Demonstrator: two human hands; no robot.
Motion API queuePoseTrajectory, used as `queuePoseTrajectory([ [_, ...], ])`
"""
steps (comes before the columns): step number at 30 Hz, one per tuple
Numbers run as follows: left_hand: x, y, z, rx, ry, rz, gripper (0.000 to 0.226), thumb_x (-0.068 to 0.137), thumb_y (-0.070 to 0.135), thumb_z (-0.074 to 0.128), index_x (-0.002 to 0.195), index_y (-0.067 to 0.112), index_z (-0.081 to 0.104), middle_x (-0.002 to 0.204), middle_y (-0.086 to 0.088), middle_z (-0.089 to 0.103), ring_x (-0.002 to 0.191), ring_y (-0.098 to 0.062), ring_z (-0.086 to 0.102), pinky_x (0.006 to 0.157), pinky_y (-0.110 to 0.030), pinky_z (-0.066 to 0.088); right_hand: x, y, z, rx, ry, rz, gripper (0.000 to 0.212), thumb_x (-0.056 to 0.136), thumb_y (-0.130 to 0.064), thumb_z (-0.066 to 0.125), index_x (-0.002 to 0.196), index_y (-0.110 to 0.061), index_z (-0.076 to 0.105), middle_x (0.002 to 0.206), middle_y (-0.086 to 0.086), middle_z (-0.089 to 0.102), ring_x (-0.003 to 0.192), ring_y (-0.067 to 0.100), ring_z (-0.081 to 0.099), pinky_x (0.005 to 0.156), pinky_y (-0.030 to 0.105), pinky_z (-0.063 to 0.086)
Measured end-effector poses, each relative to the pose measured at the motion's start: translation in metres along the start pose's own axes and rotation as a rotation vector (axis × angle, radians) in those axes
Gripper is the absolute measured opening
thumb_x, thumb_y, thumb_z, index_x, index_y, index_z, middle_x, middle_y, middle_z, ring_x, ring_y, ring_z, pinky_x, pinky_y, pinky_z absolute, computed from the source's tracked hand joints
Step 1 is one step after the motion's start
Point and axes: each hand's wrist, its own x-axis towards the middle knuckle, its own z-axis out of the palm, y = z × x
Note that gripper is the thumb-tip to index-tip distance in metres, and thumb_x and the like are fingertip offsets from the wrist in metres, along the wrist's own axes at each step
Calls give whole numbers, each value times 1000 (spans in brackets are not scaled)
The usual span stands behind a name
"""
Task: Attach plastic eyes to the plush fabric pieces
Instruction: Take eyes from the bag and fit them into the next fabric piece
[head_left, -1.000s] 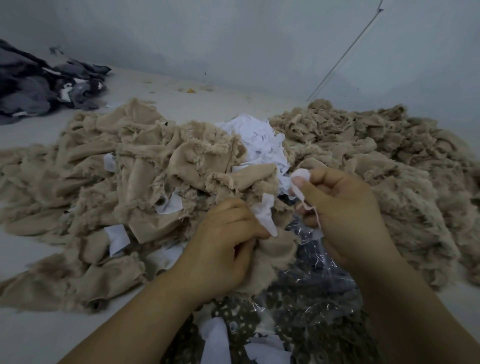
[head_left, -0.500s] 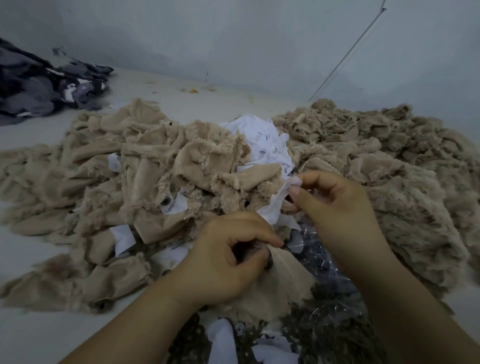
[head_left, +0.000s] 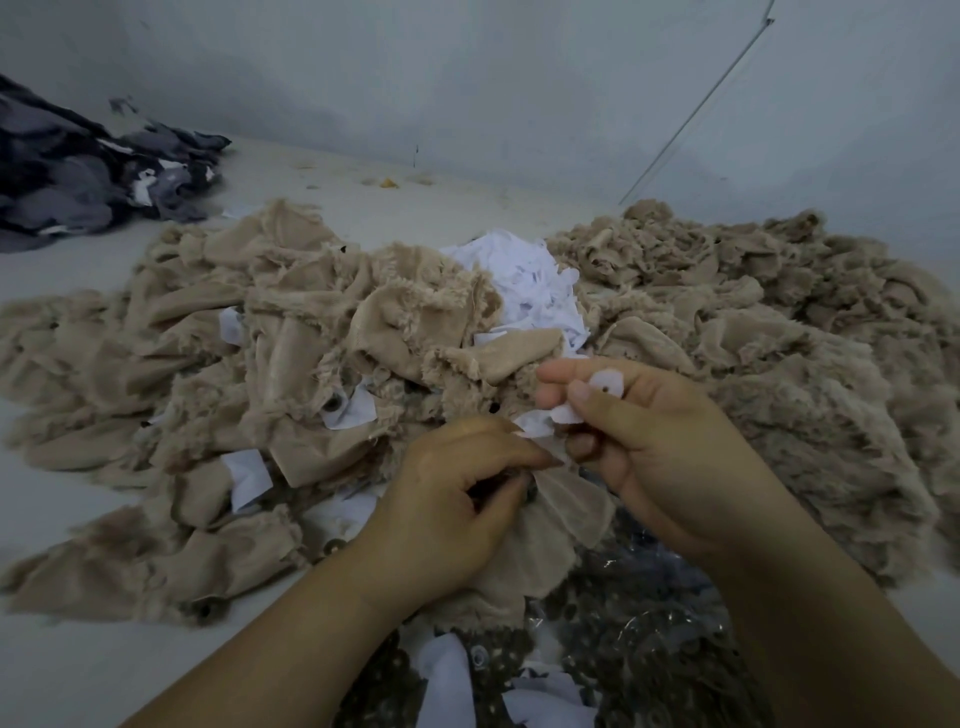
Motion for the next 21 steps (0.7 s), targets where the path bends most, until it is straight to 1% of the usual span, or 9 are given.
queuePoseTrajectory([
  [2, 4, -3, -1, 26, 38, -4, 21, 80, -6, 70, 96, 6, 76, 90, -1, 70, 84, -4, 65, 75, -16, 51, -3, -6, 2, 57, -67, 3, 25, 98, -4, 48, 105, -4, 72, 99, 12, 77, 65, 6, 65, 55, 15, 49],
  [5, -4, 1, -1, 71, 70, 10, 30, 78, -8, 70, 98, 14, 75, 93, -2, 73, 85, -8, 67, 76, -18, 53, -10, -19, -2, 226, -389, 32, 30, 96, -9, 52, 119, -4, 70, 110, 13, 75, 73, 5, 67, 57, 13, 49],
  [7, -7, 0, 1, 25, 37, -167, 42, 84, -7, 65, 85, 35, 71, 80, 19, 71, 78, 7, 64, 70, -5, 46, -14, -21, -3, 215, -557, 77, 32, 96, -12, 58, 127, -8, 65, 112, 11, 75, 81, 10, 69, 66, 17, 53],
  [9, -8, -8, -1, -137, -146, -162, 67, 94, -16, 48, 70, 43, 69, 70, 32, 67, 75, 19, 60, 71, 1, 42, -13, -16, -3, -60, -474, 82, 31, 90, -20, 67, 120, -17, 71, 109, 10, 76, 80, 19, 67, 72, 24, 54],
  [11, 0, -10, 5, -332, -87, 115, 57, 104, -7, 25, 111, 26, 71, 115, 19, 69, 110, 9, 57, 97, -1, 31, -11, -11, 0, -345, -269, 54, 26, 80, -23, 74, 105, -18, 77, 97, 8, 78, 67, 17, 64, 61, 20, 53],
  [12, 3, -4, 4, -338, -165, 219, 45, 106, 0, 27, 123, 23, 63, 126, 16, 61, 116, 5, 52, 98, -5, 35, -10, -10, 0, -442, -182, 25, 21, 79, -21, 76, 99, -18, 78, 90, 7, 79, 64, 17, 65, 57, 19, 54],
  [14, 2, -13, 2, -153, -160, 162, 24, 95, 2, 53, 103, 17, 69, 104, 10, 64, 99, 2, 57, 84, -13, 48, -10, -11, -1, -583, -104, -36, 16, 83, -12, 77, 97, -18, 76, 84, 3, 79, 68, 17, 72, 57, 19, 56],
  [16, -3, -11, 1, -42, 51, 21, 12, 90, 8, 61, 89, 8, 72, 94, 7, 65, 90, 0, 60, 83, -14, 47, -10, -15, -4, -654, -160, -32, 19, 88, -9, 73, 103, -21, 72, 88, -2, 79, 79, 11, 75, 63, 19, 58],
  [21, 3, -9, 4, -33, 64, -17, 18, 86, 8, 62, 96, 20, 71, 93, 19, 63, 98, 15, 57, 85, -7, 44, -12, -21, -7, -678, -204, 9, 34, 84, -7, 78, 108, -28, 65, 94, -2, 76, 84, 22, 74, 75, 35, 63],
])
